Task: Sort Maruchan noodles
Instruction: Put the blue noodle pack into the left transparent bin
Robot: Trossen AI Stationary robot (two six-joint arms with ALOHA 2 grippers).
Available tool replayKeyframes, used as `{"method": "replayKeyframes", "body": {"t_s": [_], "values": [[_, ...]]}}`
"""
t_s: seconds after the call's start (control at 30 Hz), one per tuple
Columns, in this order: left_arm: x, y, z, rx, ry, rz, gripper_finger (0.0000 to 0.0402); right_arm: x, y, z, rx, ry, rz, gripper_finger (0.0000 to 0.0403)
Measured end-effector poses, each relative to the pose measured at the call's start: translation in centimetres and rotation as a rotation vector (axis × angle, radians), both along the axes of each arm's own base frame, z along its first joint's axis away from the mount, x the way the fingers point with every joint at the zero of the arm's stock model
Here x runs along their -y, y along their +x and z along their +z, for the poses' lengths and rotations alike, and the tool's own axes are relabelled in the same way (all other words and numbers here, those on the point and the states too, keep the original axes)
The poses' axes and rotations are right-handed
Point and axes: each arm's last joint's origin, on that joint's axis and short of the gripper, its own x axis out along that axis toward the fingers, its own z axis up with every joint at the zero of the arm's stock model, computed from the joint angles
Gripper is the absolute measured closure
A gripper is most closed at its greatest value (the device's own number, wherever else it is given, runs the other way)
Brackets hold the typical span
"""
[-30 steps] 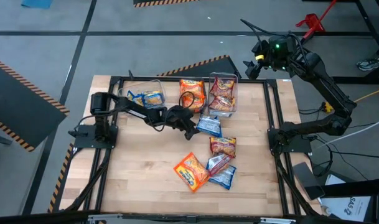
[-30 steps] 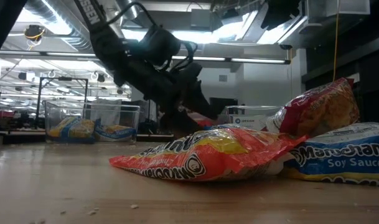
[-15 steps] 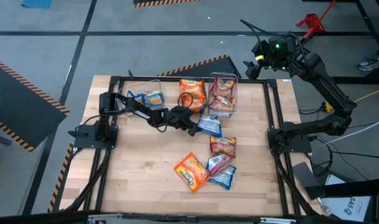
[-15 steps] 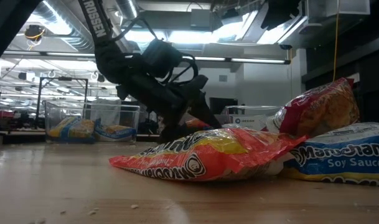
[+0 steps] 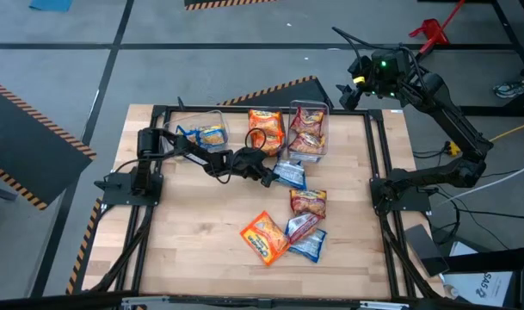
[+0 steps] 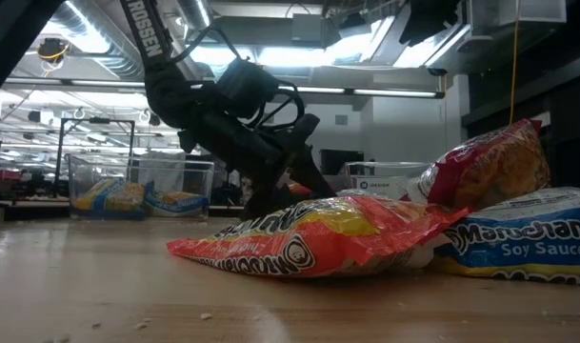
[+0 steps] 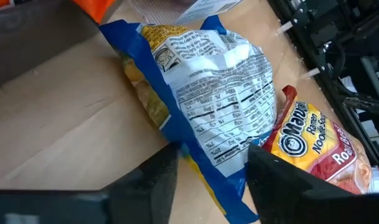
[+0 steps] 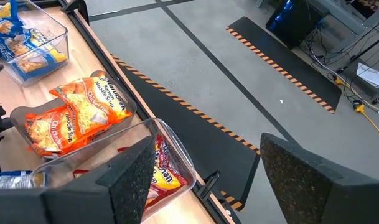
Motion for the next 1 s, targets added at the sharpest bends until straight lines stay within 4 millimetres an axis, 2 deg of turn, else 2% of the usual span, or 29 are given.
{"method": "replayKeyframes", "body": {"t_s": [0.23, 0.43, 0.57, 0.7, 0.83, 1.0], "values": [[0.1, 0.0, 0.0, 0.004, -0.026, 0.004, 0.0305, 0.0, 0.0, 0.0, 0.0, 0.0, 0.0, 0.0125], [0.7, 0.2, 0.2, 0.014, -0.055, -0.012, 0.0392, 0.0, 0.0, 0.0, 0.001, -0.001, 0.0, 0.0125], [1.9, 0.4, 0.5, 0.039, -0.089, -0.041, 0.0399, 0.0, 0.0, 0.0, 0.001, -0.001, 0.0, 0.0125], [3.3, 0.6, 1.7, 0.079, -0.123, -0.06, 0.04, 0.0, 0.0, 0.0, 0.001, -0.001, 0.0, 0.0125], [4.4, 0.4, 4.2, 0.134, -0.125, -0.074, 0.0401, 0.0, 0.0, 0.0, -0.001, -0.003, 0.006, 0.0125], [4.9, -1.0, 8.3, 0.157, -0.081, -0.066, 0.0401, 0.0, 0.0, 0.0, -0.011, -0.013, 0.02, 0.0125]]}}
